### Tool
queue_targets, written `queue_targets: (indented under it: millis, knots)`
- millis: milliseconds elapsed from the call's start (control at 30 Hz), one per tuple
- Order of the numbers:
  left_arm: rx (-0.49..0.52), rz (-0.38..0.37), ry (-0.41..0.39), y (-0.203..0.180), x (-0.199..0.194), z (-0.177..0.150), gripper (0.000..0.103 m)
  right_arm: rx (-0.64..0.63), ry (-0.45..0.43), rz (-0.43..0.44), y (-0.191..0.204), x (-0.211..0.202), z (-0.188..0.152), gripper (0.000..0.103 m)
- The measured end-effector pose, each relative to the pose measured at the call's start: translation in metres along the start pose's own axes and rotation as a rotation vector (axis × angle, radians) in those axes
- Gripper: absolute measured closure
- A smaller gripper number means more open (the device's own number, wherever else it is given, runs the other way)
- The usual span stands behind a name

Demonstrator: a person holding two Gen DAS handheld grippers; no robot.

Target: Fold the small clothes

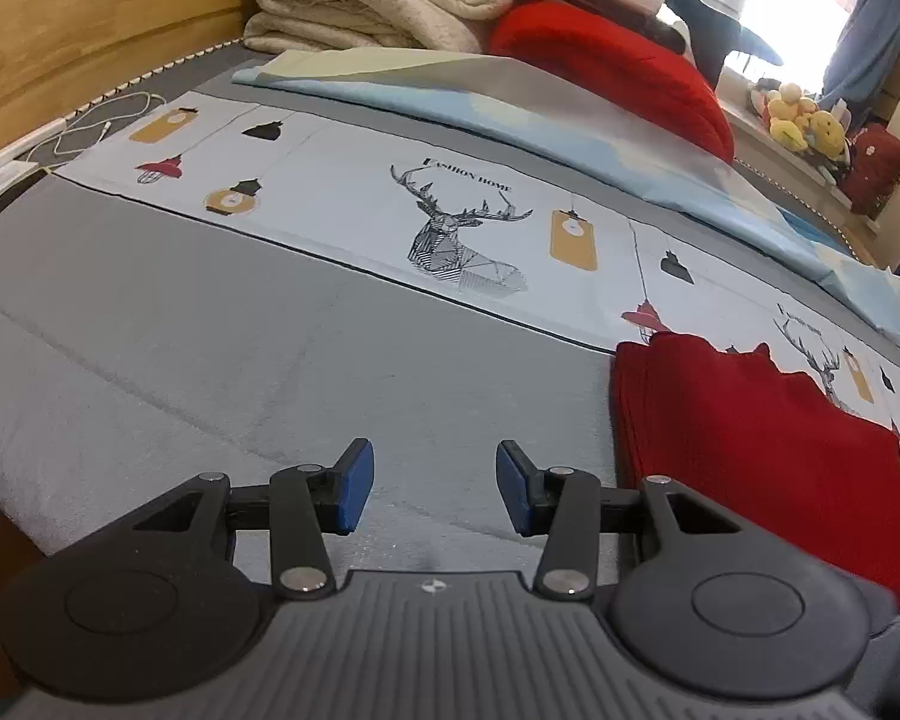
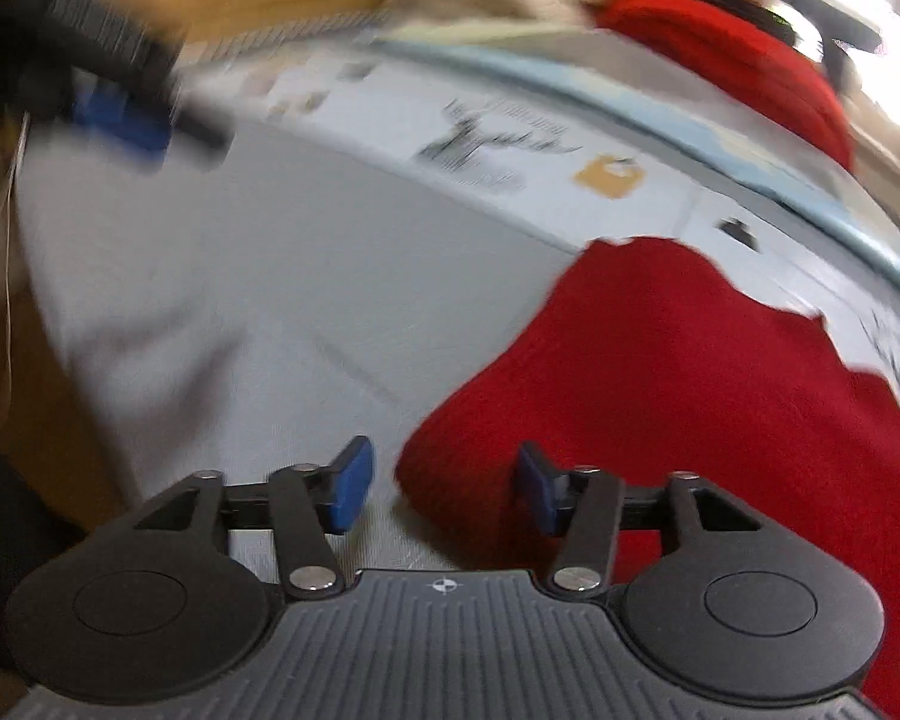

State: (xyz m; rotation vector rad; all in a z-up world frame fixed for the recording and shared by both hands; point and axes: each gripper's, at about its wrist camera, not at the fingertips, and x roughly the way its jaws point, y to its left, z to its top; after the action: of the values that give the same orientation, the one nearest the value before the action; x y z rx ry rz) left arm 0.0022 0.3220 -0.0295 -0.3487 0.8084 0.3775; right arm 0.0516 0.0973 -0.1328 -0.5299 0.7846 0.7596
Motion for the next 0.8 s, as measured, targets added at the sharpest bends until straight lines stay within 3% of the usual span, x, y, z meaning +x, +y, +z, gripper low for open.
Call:
queue_targets:
  millis: [100, 233, 333, 500, 700, 800]
  knots:
    - [-0.003, -0.002, 0.004, 0.002, 0.001, 0.000, 0.053, -0.163, 0.065, -0.117, 0.020, 0.023, -0.006, 0.042]
    - [0.003, -0.004, 0.005, 0.001, 0.002, 0.002, 0.053, -0.317, 0.065, -0.228, 0.030, 0.035, -0.013, 0.047]
    - [0.001, -0.007, 0.002, 0.000, 0.003, 0.003, 0.053, -0.393, 0.043, -0.259, 0.038, 0.033, -0.016, 0.063]
    - [-0.007, -0.005, -0.006, 0.002, 0.001, 0.003, 0.053, -0.328, -0.002, -0.266, 0.037, 0.025, -0.010, 0.082]
    - [-0.050, -0.007, -0.022, 0.010, -0.004, 0.003, 0.053, -0.269, -0.085, -0.284, 0.047, 0.002, 0.013, 0.085]
    - [-0.076, -0.003, -0.029, 0.014, -0.005, 0.004, 0.053, -0.223, -0.131, -0.223, 0.064, -0.011, 0.026, 0.085]
